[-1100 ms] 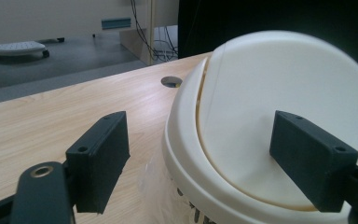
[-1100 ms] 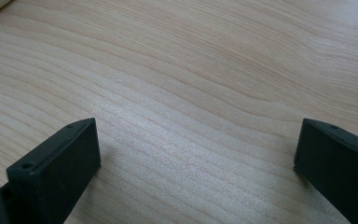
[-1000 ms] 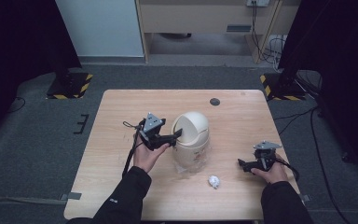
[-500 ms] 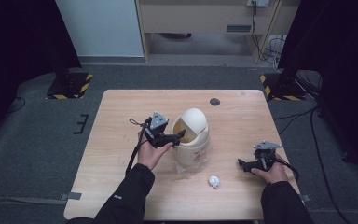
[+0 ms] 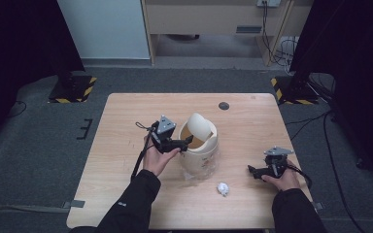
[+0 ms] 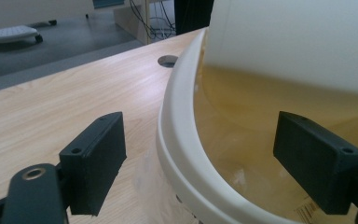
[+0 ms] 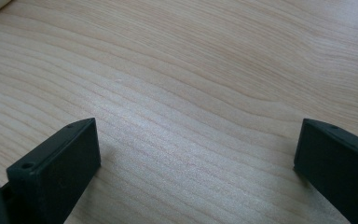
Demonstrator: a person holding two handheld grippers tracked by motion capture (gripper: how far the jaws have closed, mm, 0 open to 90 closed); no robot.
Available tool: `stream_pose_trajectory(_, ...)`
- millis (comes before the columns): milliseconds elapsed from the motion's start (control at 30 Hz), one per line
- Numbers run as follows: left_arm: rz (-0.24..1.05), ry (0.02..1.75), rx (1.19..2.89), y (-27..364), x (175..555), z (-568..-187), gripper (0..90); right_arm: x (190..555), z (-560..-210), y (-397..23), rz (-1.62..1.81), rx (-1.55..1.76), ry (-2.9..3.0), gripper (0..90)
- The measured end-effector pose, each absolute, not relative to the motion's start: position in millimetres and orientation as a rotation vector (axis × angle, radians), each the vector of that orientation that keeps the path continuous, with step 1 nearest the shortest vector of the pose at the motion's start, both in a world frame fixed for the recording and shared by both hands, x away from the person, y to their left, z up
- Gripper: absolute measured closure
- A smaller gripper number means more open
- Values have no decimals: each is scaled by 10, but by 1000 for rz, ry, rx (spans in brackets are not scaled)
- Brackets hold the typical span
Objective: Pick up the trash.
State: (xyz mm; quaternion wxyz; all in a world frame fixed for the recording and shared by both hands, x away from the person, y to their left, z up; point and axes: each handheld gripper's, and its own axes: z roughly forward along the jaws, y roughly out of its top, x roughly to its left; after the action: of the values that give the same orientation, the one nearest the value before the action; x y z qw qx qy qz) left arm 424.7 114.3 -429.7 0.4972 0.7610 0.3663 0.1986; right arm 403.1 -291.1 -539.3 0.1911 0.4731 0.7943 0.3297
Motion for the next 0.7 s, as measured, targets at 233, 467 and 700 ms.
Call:
stream_pose_trajectory(233,510,857,1822,1379,4050,-4163,158,4031,-5393,-2912,925,1327,2232,6)
stream_pose_trajectory(467,473,861,1834,1641,3770,-4180,151,4031,-5393,-2911,926,1329,2230,6)
stream_pose_trajectory(700,458,863,1826,1765,3601,-4295,144,4030,-5394,-2910,926,1329,2229,6)
